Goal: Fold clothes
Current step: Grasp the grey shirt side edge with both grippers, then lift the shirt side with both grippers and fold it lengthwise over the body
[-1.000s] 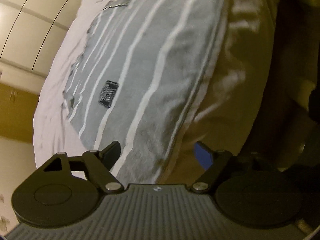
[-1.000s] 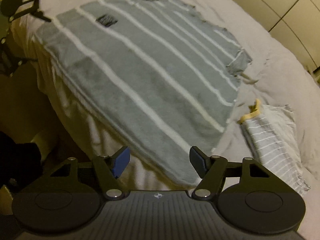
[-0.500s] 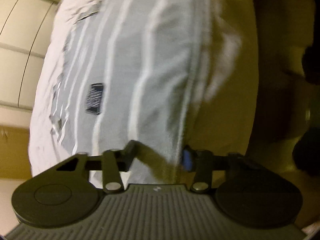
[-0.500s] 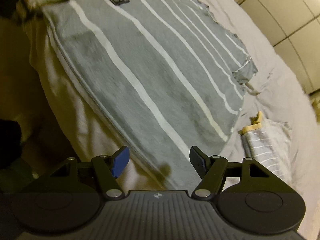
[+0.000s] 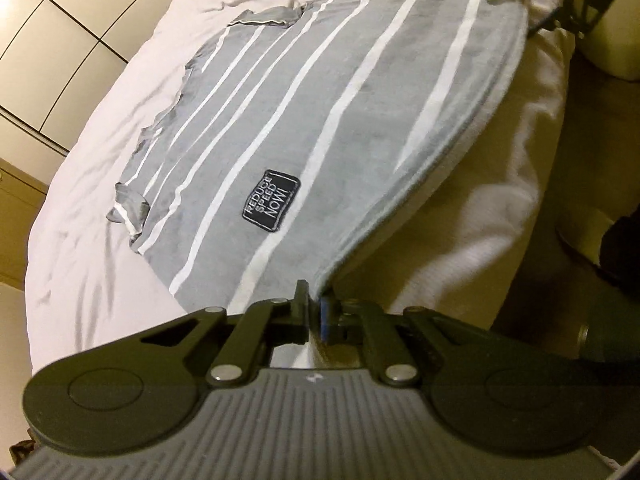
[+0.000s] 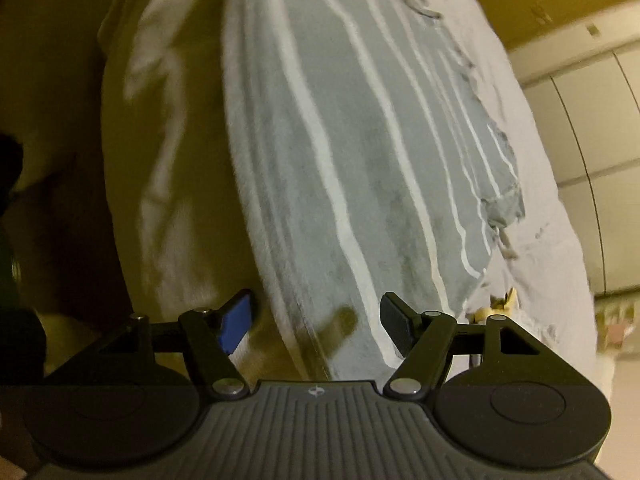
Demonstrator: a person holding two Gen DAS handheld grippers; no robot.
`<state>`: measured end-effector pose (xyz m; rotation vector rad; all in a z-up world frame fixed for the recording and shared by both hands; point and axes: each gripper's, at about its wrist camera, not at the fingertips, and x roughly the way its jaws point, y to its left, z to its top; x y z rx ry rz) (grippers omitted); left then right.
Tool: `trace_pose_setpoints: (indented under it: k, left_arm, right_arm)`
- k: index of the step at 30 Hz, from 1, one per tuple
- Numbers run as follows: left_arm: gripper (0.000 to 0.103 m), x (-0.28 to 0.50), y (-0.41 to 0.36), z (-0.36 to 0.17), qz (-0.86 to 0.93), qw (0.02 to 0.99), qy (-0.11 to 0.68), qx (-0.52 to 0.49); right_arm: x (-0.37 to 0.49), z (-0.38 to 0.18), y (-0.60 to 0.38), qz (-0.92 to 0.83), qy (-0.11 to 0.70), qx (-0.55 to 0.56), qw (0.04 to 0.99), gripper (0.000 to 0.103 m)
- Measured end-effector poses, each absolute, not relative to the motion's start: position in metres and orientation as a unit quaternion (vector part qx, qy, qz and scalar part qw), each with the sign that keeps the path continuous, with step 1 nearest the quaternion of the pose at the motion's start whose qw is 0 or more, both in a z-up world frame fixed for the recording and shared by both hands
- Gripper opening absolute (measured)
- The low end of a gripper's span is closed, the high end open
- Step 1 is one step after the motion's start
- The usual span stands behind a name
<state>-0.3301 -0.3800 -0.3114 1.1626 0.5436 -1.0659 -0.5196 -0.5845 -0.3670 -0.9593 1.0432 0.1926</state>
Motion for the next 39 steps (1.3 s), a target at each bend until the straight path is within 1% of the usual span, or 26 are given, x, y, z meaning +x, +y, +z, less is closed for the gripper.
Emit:
trace_pose_setpoints:
  k: [2,5,6,7,8,9,10,13,17,23,33,37,39]
  left_arm:
    - [0.004,-0.33,-0.382,-0.313,-0.474,0.668,0.244,0.519]
    - [0.004,-0.331,-0.38,-0.312,-0.474,0.666,0.246,0.522]
    - [0.004,-0.332,-0.379,-0.311,-0.472,0.666,0.247,0.522]
    - [0.004,-0.333,-0.377,-0.31,-0.471,0.667,0.247,0.522]
    - [0.004,-0.334,-0.376,-0.308,-0.469,0.667,0.248,0.522]
    - [0.004,-0.335,-0.374,-0.307,-0.468,0.668,0.249,0.523]
    - [0.004,-0.334,-0.374,-0.304,-0.466,0.669,0.251,0.523]
    - [0.003,-0.332,-0.373,-0.293,-0.461,0.67,0.256,0.523]
    - [0.002,-0.334,-0.37,-0.274,-0.456,0.667,0.258,0.53]
    - [0.001,-0.368,-0.37,-0.253,-0.446,0.662,0.272,0.537]
    - [0.001,-0.435,-0.363,-0.216,-0.416,0.663,0.33,0.528]
    - [0.001,-0.43,-0.368,-0.196,-0.4,0.679,0.335,0.517]
    - [0.001,-0.404,-0.376,-0.185,-0.388,0.692,0.326,0.514]
  right_arm:
    - [-0.522,-0.372,-0.586,0.101,0.477,-0.462,0.741,0.066]
    - [-0.52,-0.366,-0.595,0.083,0.472,-0.458,0.749,0.056]
    - [-0.519,-0.362,-0.599,0.071,0.472,-0.452,0.754,0.047]
    - [-0.517,-0.359,-0.603,0.063,0.472,-0.447,0.757,0.035]
    - [-0.516,-0.355,-0.608,0.056,0.473,-0.442,0.76,0.028]
    - [-0.514,-0.352,-0.611,0.053,0.474,-0.438,0.762,0.006]
    - [-0.512,-0.348,-0.614,0.053,0.477,-0.432,0.764,0.0]
    - [-0.503,-0.332,-0.622,0.058,0.483,-0.409,0.772,0.0]
    - [-0.498,-0.303,-0.633,0.072,0.466,-0.409,0.781,0.0]
    - [-0.524,-0.285,-0.63,0.143,0.481,-0.402,0.766,0.0]
    - [-0.571,-0.247,-0.632,0.219,0.497,-0.36,0.758,0.0]
    - [-0.558,-0.225,-0.644,0.219,0.484,-0.361,0.767,0.0]
    - [-0.533,-0.211,-0.655,0.197,0.469,-0.366,0.779,0.0]
